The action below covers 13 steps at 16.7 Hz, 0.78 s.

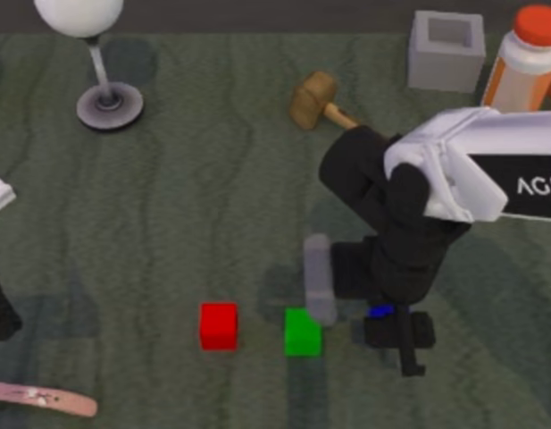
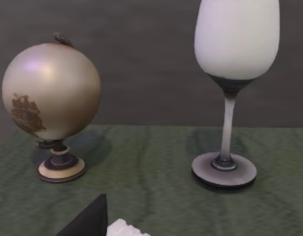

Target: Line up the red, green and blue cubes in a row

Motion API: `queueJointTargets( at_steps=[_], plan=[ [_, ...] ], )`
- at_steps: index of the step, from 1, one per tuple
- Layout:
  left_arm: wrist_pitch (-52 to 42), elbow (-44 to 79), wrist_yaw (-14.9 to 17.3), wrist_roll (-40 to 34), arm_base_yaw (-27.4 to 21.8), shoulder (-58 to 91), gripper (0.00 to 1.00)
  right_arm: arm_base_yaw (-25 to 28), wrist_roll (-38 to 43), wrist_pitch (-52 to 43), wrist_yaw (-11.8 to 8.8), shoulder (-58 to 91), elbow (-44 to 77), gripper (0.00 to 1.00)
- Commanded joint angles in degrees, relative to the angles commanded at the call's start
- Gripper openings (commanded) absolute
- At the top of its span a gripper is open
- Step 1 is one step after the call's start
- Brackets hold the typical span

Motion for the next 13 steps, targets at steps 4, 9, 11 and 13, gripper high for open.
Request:
queueJointTargets(
  at_steps=[4, 9, 11, 13],
  plan=[
    [0.00, 0.00, 0.00, 0.00, 0.00, 0.00, 1.00, 0.00, 0.00, 0.00, 0.00, 0.00, 0.00, 0.83],
    [0.00, 0.00, 0.00, 0.00, 0.00, 0.00, 1.00, 0.00, 0.00, 0.00, 0.00, 0.00, 0.00, 1.00],
    [0.00, 0.00, 0.00, 0.00, 0.00, 0.00, 1.00, 0.00, 0.00, 0.00, 0.00, 0.00, 0.00, 1.00],
    [0.00, 0.00, 0.00, 0.00, 0.00, 0.00, 1.00, 0.00, 0.00, 0.00, 0.00, 0.00, 0.00, 1.00]
  ],
)
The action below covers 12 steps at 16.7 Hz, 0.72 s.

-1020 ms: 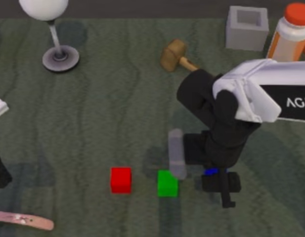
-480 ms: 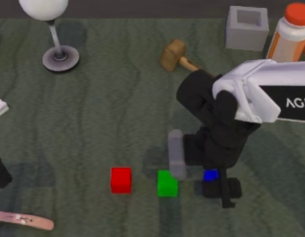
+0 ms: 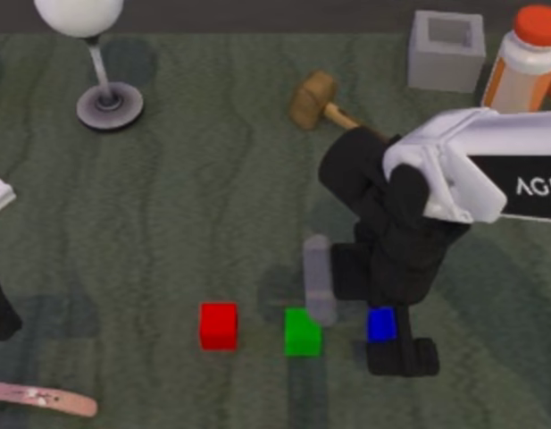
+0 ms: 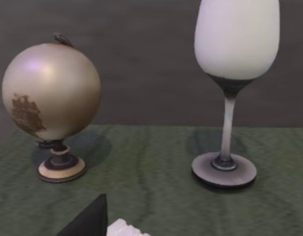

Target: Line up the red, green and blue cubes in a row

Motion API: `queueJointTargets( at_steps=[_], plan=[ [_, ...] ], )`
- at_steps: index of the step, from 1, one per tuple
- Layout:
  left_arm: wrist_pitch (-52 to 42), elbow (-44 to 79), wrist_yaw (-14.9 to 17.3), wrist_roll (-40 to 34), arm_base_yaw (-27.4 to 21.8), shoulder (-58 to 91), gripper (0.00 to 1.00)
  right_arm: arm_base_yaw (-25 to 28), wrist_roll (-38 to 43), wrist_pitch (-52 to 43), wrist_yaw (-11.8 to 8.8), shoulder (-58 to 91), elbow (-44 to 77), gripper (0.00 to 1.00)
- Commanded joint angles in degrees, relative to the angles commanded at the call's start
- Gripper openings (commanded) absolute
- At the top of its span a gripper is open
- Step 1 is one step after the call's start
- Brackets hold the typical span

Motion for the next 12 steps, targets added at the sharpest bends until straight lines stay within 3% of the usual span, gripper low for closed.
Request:
queueJointTargets(
  at_steps=[4, 12],
  plan=[
    [0.00, 0.00, 0.00, 0.00, 0.00, 0.00, 1.00, 0.02, -0.17, -1.00, -0.04, -0.27, 0.84, 1.00],
    [0.00, 0.00, 0.00, 0.00, 0.00, 0.00, 1.00, -0.02, -0.57, -14.95, -0.04, -5.23, 9.73, 1.00]
  ],
)
